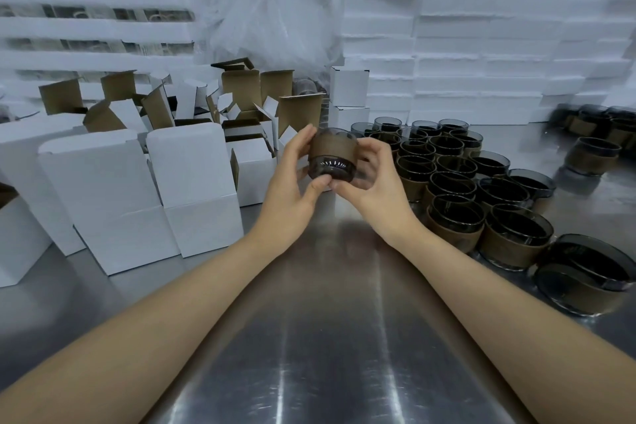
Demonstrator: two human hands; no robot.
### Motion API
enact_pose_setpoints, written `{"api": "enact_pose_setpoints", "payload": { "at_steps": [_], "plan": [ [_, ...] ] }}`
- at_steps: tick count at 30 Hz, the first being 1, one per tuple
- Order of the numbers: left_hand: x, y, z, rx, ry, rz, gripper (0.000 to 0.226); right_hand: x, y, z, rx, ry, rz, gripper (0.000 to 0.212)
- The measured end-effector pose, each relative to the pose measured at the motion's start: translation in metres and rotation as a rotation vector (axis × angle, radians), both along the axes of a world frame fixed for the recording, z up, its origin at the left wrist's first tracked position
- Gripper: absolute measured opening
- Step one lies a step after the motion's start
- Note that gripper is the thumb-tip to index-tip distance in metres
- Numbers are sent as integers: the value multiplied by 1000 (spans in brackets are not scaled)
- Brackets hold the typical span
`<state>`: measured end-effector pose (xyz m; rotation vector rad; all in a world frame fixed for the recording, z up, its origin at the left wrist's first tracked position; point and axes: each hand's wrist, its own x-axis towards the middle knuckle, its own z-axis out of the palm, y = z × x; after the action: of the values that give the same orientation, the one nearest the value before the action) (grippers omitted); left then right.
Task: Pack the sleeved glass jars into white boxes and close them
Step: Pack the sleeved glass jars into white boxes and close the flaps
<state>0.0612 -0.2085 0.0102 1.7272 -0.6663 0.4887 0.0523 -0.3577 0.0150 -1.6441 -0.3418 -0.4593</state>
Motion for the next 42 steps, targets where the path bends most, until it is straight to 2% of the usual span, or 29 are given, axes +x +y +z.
{"api": "enact_pose_setpoints", "payload": {
  "at_steps": [7,10,16,22,26,30,34,42],
  "plan": [
    [5,0,-3,-39,109,-56,65,-2,0,3,14,-58,22,59],
    [4,-1,-1,-27,132,-41,58,-2,-1,6,81,-48,27,48],
    [2,1,2,-61,188,-43,39,4,-3,4,242,97,52,27],
    [3,1,3,-62,216,-20,55,4,-3,3,221,118,62,30],
    [7,1,-2,-48,222,-73,47,0,-5,5,137,48,64,36],
    [6,1,-3,-113,210,-121,54,0,-4,5,189,11,101,43],
    [5,2,-2,-172,205,-124,57,1,-4,5,192,59,116,52],
    [5,1,-3,-190,180,-102,60,2,-1,2,162,103,156,54]
  ]
}}
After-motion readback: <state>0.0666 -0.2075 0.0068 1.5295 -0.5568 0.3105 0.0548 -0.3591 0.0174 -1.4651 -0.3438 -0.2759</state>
